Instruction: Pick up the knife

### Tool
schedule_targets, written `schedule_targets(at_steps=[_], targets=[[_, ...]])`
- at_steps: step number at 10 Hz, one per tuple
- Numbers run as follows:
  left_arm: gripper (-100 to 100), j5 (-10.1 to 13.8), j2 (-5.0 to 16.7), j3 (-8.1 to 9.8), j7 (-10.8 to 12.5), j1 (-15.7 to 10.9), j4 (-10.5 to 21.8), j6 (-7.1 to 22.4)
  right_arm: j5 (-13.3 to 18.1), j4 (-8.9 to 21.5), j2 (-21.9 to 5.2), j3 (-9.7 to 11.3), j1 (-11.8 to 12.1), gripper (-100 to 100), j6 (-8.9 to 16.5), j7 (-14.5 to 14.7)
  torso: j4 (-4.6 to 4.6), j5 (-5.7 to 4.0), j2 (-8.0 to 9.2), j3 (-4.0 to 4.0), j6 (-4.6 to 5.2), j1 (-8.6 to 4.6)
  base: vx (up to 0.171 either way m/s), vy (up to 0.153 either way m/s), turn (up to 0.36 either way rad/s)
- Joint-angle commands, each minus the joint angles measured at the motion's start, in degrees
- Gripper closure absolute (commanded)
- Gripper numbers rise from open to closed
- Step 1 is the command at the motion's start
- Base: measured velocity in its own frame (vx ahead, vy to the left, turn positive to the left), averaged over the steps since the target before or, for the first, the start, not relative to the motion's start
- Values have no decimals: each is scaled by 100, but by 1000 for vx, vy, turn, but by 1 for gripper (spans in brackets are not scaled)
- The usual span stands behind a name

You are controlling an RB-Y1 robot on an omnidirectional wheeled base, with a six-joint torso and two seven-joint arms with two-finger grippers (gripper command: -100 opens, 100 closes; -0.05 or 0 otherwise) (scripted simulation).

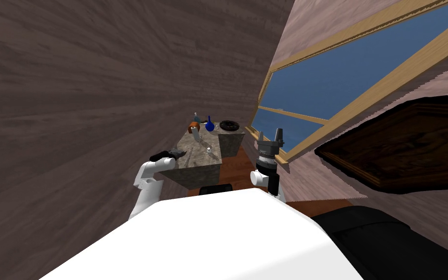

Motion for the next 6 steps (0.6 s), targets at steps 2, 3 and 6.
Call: schedule_targets(at_steps=[2, 3, 6], targets=[[-100, 91, -159, 149, 412, -125, 253, 434, 0, 0, 0, 0, 0, 0, 0, 0, -1, 0, -2, -1, 0, 1, 27, 16, -43], [-100, 119, -235, 201, 548, -169, 329, 579, 0, 0, 0, 0, 0, 0, 0, 0, -1, 1, -2, -2, 0, 3, 28, 22, -31], [-100, 185, -505, 328, 868, -270, 514, 934, 0, 0, 0, 0, 0, 0, 0, 0, -1, 1, -2, -2, -1, 3, 26, 19, -30]])
